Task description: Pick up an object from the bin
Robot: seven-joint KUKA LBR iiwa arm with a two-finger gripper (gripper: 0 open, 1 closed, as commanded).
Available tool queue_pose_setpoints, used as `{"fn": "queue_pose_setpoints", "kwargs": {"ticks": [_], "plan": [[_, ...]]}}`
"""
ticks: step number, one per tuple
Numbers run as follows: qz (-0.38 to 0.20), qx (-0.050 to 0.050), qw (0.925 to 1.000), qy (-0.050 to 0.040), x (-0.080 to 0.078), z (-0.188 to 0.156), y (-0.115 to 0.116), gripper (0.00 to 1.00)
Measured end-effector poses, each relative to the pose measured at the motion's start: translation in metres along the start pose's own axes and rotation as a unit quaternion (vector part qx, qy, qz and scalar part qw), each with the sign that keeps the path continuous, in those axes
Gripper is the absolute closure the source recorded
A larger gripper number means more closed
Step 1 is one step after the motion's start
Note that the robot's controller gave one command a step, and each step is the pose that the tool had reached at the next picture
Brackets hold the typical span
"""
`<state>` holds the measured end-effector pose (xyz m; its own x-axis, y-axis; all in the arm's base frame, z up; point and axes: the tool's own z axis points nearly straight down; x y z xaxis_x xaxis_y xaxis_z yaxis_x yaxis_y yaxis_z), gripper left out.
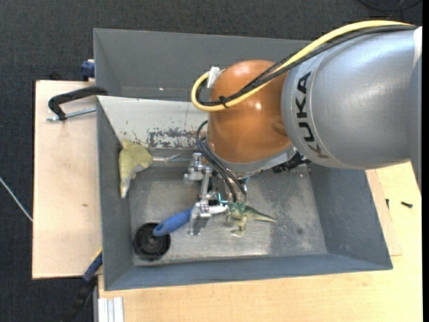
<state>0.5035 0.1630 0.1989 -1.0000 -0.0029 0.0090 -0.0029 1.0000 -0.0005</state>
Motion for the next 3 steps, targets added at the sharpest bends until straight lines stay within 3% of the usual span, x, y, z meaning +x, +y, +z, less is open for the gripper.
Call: {"fn": "queue_pose_setpoints", "kwargs": {"ticks": [1, 2, 3], "plan": [[-0.043, 0.0, 0.9991, -0.0028, -0.013, 0.122, -0.038, 0.0], [-0.043, -0.001, 0.9991, -0.006, -0.015, 0.118, -0.037, 1.0], [-0.048, -0.001, 0.9988, -0.0112, -0.025, -0.001, -0.066, 1.0]]}}
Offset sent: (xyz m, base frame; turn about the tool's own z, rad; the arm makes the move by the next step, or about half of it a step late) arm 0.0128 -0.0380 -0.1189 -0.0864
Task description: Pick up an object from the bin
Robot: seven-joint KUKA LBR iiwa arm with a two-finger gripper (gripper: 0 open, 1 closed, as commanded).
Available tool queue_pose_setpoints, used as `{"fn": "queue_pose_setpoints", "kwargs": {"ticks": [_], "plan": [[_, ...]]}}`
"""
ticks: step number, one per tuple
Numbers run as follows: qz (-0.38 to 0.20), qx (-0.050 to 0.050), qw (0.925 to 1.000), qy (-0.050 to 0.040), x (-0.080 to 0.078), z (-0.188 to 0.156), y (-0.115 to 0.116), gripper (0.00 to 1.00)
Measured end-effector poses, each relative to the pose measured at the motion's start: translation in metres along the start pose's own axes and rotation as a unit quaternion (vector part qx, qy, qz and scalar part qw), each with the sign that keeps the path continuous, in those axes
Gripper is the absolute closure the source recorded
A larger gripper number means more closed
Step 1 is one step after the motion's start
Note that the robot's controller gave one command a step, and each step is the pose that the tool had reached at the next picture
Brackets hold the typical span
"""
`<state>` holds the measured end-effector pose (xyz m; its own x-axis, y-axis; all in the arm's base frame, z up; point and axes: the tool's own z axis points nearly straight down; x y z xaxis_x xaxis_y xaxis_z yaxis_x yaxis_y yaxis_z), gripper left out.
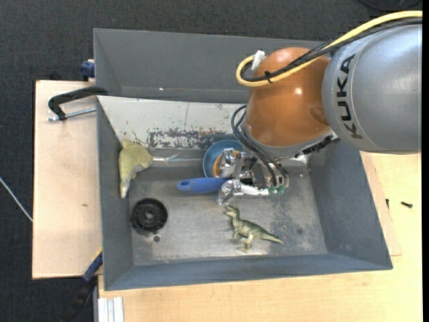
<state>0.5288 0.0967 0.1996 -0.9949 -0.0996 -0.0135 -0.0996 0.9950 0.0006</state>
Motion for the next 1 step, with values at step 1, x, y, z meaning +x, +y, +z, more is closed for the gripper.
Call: {"fn": "queue_pose_setpoints", "kwargs": {"ticks": [1], "plan": [[-0.168, 0.0, 0.9858, 0.0027, 0.0268, -0.0688, -0.0282, 1.0]]}}
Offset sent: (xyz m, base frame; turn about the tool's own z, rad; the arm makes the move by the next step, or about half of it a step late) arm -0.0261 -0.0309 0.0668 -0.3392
